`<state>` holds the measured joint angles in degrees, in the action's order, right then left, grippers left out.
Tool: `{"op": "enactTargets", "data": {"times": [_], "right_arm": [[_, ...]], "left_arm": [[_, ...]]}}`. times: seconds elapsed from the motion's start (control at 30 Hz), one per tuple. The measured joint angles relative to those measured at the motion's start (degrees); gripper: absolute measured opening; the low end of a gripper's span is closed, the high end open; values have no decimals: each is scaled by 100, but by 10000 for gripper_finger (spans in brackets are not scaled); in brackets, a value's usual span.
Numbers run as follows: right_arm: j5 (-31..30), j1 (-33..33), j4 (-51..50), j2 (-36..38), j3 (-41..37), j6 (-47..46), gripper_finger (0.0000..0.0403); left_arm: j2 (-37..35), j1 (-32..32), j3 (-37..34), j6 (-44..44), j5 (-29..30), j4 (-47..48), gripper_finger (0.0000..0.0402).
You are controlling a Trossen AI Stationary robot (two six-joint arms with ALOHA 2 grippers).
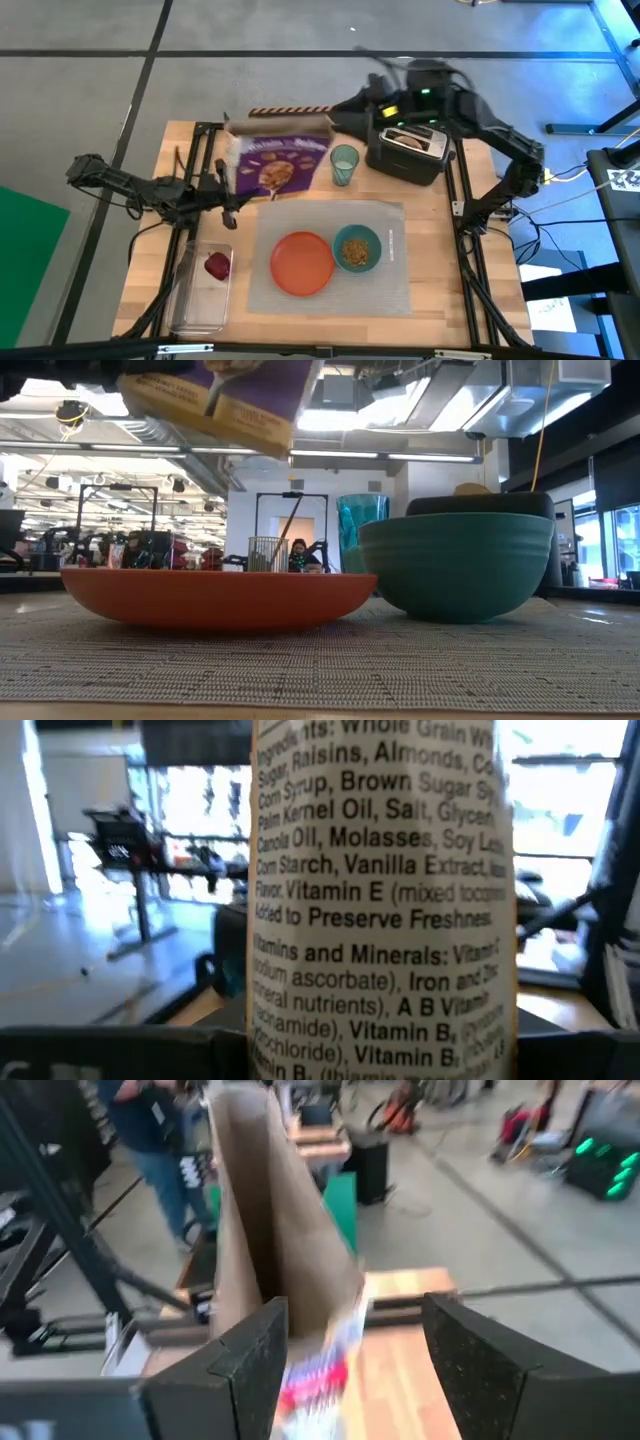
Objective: Arrange a breakfast setting
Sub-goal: Pour the cereal into the blue bowl from the cereal box
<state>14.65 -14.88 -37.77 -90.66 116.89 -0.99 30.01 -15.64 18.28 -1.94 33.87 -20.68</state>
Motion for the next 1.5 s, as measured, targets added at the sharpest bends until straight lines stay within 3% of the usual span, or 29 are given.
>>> {"op": "enactTargets", "data": {"times": [0.2, 0.3, 0.53, 0.7, 0.87, 0.97, 1.03, 1.2, 1.23, 1.5], "right_arm": [[354, -261, 0, 400, -132, -210, 229], [732, -222, 214, 333, -376, -300, 260], [935, 86, 1474, -81, -875, -695, 370], [1120, 220, 1913, -396, -883, -911, 387], [1120, 260, 2068, -564, -890, -1061, 346], [1042, 243, 2082, -616, -890, -1108, 296], [1040, 244, 2067, -624, -890, -1112, 242], [1044, 247, 1880, -603, -890, -938, 48], [1049, 247, 1819, -603, -890, -818, 27], [1041, 254, 916, -607, -897, -516, 5]], "left_arm": [[-421, 4, 1, -186, 356, -322, 144], [-490, 4, 1, -183, 274, -353, 144], [-491, 2, 1, -133, -66, -347, 144], [-491, 4, 0, -113, -60, -346, 144], [-441, 0, 1, 24, -210, -347, 144], [-292, 2, 1, 159, -197, -348, 144], [-192, 2, -2, 211, -206, -314, 144], [111, -2, -2, 429, -256, -363, 145], [187, 0, -2, 502, -243, -362, 148], [446, 4, 110, 1069, -27, -335, 227]]}}
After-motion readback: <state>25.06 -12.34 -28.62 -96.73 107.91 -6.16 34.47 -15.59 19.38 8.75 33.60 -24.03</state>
